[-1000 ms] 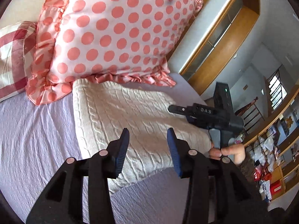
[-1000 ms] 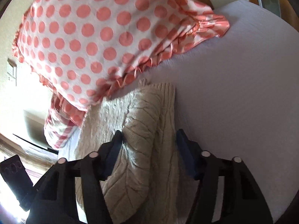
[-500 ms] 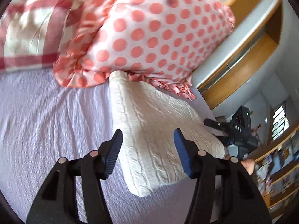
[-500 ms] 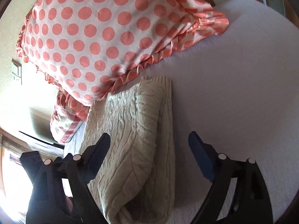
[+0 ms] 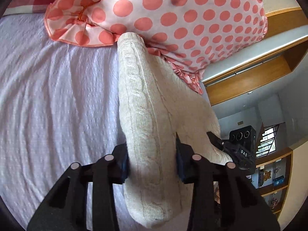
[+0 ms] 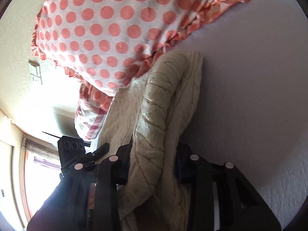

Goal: Fold small clothes

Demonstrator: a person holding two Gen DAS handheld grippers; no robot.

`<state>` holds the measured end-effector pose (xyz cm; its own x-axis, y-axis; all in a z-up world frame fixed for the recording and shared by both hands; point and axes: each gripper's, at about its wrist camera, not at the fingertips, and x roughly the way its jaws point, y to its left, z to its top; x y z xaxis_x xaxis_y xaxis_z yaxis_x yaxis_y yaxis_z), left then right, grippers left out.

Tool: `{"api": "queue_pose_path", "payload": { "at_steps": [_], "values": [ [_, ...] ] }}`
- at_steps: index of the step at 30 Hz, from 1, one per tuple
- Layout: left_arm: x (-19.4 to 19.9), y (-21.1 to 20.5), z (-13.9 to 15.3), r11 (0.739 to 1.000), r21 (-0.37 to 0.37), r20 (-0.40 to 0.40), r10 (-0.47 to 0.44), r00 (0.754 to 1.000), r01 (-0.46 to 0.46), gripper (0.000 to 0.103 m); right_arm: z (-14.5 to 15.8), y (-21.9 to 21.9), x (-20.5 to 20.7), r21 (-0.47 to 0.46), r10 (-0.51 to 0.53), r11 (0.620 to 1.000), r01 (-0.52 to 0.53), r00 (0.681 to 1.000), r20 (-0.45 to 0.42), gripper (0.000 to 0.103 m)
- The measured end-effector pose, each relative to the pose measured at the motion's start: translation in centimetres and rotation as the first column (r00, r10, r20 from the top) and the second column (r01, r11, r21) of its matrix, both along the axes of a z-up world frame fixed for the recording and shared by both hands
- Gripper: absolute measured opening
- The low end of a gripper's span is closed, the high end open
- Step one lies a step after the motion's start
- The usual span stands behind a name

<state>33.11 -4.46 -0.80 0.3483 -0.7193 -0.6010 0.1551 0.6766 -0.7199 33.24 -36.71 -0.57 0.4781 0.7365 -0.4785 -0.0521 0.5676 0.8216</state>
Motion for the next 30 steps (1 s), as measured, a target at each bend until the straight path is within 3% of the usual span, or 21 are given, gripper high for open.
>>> {"api": "queue_pose_path", "payload": {
  "at_steps": [2,4,7,9,11,14,15,18,20,23,25,26,28,29,30],
  "values": [
    [-1.1,2.2,1.6,0.999,0.049,0.051,0.013,0.999,-0.015,0.036,1.3,2.4,0.4,0.006,0.064,0.998,-0.064,0.997,0.047,0.032],
    [-1.8,5.1,2.6,0.995,0.080,0.075,0.053,0.996,-0.059,0.036,2.2,5.8,1.2,-0.045,0.129,0.991,-0.125,0.988,0.080,0.031],
    [-2.5,9.0,3.1,0.973,0.172,0.109,0.136,0.985,-0.154,0.038,1.5,10.9,3.4,-0.119,0.190,0.976,-0.183,0.980,0.051,0.031],
    [-2.4,10.0,2.2,0.950,0.250,0.103,0.163,0.981,-0.184,0.041,0.8,13.4,4.5,-0.191,0.185,0.965,-0.180,0.983,0.010,0.040],
    [-2.7,10.6,1.9,0.954,0.230,0.090,0.174,0.981,-0.190,0.043,1.5,13.6,4.3,-0.246,0.160,0.957,-0.152,0.987,0.011,0.047],
    [-5.5,10.5,4.4,0.937,0.281,0.195,0.156,0.968,-0.208,0.041,5.1,11.5,1.2,-0.334,0.079,0.942,-0.031,0.989,0.129,0.048],
    [-6.8,10.3,5.3,0.933,0.291,0.239,0.143,0.961,-0.211,0.041,6.5,11.0,-0.3,-0.304,0.081,0.952,-0.019,0.978,0.193,0.048],
    [-10.3,8.6,7.1,0.972,0.188,0.306,0.078,0.949,-0.140,0.041,9.1,11.8,-4.6,-0.201,0.198,0.969,-0.143,0.937,0.289,0.048],
    [-11.5,6.5,7.6,0.985,0.149,0.337,0.028,0.941,-0.083,0.041,8.8,13.5,-6.0,-0.190,0.277,0.954,-0.231,0.922,0.272,0.050],
    [-10.0,3.7,6.8,0.983,0.182,0.275,-0.015,0.961,-0.037,0.043,5.8,15.1,-4.9,-0.282,0.247,0.939,-0.198,0.957,0.151,0.056],
    [-7.9,2.6,4.5,0.969,0.244,0.173,-0.004,0.985,-0.039,0.039,2.3,14.4,-2.9,-0.290,0.173,0.943,-0.162,0.985,0.012,0.050],
    [-7.3,2.3,3.4,0.961,0.275,0.149,0.000,0.989,-0.041,0.029,0.9,13.6,-2.3,-0.222,0.143,0.965,-0.142,0.990,-0.011,0.039],
    [-8.1,2.3,4.0,0.945,0.318,0.196,0.006,0.981,-0.069,0.024,1.2,12.7,-2.7,-0.202,0.125,0.971,-0.127,0.992,-0.020,0.036],
    [-9.1,2.5,4.7,0.942,0.329,0.212,0.001,0.977,-0.072,0.033,2.1,12.7,-3.6,-0.222,0.123,0.968,-0.119,0.992,0.005,0.038],
    [-10.3,2.6,5.6,0.933,0.349,0.243,-0.001,0.970,-0.087,0.040,3.1,12.8,-5.0,-0.258,0.124,0.960,-0.107,0.991,0.050,0.049]
  ]
}}
